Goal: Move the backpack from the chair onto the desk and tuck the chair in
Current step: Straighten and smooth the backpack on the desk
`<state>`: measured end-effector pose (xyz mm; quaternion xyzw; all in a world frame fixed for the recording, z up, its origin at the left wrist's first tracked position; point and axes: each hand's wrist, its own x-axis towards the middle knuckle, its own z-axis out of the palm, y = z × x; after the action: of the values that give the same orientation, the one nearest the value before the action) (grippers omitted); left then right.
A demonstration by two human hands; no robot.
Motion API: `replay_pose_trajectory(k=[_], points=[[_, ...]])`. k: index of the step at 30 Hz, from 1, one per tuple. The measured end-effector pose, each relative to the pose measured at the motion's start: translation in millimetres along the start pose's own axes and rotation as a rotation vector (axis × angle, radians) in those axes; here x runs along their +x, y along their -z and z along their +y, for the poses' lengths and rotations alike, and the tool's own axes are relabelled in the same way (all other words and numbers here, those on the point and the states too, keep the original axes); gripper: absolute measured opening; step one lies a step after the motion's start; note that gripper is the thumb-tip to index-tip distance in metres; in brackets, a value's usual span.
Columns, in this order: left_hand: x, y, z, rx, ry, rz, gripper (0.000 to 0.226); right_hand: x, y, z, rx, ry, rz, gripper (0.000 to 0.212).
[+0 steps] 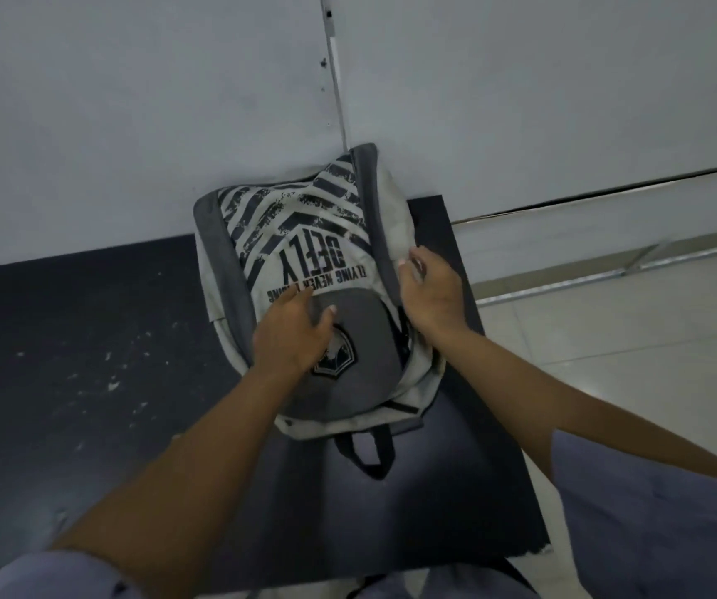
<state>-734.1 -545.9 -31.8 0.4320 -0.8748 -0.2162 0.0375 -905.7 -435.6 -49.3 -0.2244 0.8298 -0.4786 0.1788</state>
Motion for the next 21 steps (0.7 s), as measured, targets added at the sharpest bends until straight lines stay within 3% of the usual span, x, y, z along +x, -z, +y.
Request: replay_pose_trajectory(k=[3,6,14,17,21], points=[[-20.6,-1.4,-38.9,-0.007,0.046,0.063,0.041,-37.9,-15.3,8.5,-0.189,0.113,-0.038,0.042],[-32.5,-6.8,-72.6,-0.017,0.093,0.069,0.047,-59.9,-30.1,23.1,-0.401,0.199,-0.07,0.046],[-31.0,-33.9,-88.5,-0.148,0.189,0.028,0.053,-78.0,-55.6,34.1,-0.555,0.049,-0.106,0.066],[-30.5,-43.5,-85.8,-0.217,0.271,0.082,0.053,-71.9,-59.8,33.8,-0.509,-0.008,-0.071,0.053],[-24.1,-45.2,-87.8,-0.383,0.379,0.178,0.025,-69.9,-59.2,32.1,-0.343,-0.007,-0.012,0.025]])
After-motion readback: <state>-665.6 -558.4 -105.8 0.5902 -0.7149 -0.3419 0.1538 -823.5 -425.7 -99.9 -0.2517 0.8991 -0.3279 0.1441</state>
